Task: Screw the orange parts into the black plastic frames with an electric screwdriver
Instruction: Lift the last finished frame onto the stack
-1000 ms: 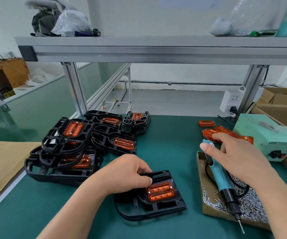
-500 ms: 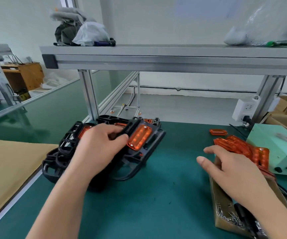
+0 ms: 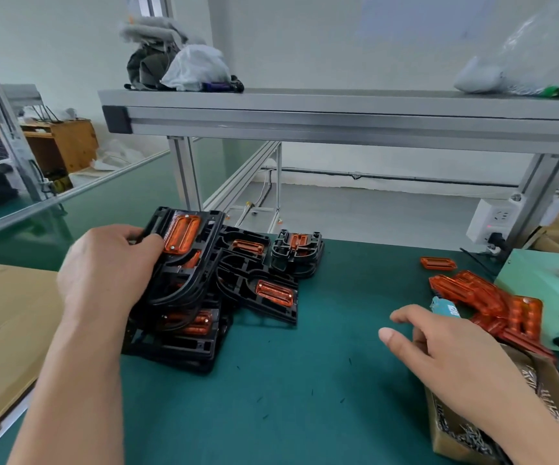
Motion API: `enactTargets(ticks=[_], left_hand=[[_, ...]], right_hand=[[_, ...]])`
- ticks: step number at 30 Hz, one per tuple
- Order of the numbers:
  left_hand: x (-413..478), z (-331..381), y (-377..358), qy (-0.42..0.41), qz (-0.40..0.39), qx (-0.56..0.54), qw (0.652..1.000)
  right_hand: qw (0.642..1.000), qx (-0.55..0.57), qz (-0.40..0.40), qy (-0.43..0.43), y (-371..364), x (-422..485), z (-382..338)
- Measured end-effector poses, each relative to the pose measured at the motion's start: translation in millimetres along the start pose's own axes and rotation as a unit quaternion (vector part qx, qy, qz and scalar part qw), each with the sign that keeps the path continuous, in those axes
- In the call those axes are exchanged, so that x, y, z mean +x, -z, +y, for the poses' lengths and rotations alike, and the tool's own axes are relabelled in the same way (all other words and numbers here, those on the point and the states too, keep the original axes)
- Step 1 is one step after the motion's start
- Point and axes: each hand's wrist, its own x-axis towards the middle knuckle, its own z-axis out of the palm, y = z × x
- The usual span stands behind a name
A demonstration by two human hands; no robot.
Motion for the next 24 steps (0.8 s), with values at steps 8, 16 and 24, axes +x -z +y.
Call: enactTargets(ticks=[8,16,24], left_hand=[[12.5,-5.3,-6.7,0.035,-0.055,-0.028,0.997],[25.4,-11.6,-11.7,0.047,-0.127,-0.152,0.979],[28.0,-15.6,-10.5,0.007,-0.140,-0.176,0.974]], right_hand=[[1.000,-0.011,-0.012,0.016,-7.8,0.0,-3.2],[0.999,-0.025,-0.005,0.034,-12.0,-0.6,-4.6],[0.999,-0.023,0.002,0.030,-11.4,-1.7,-8.5]])
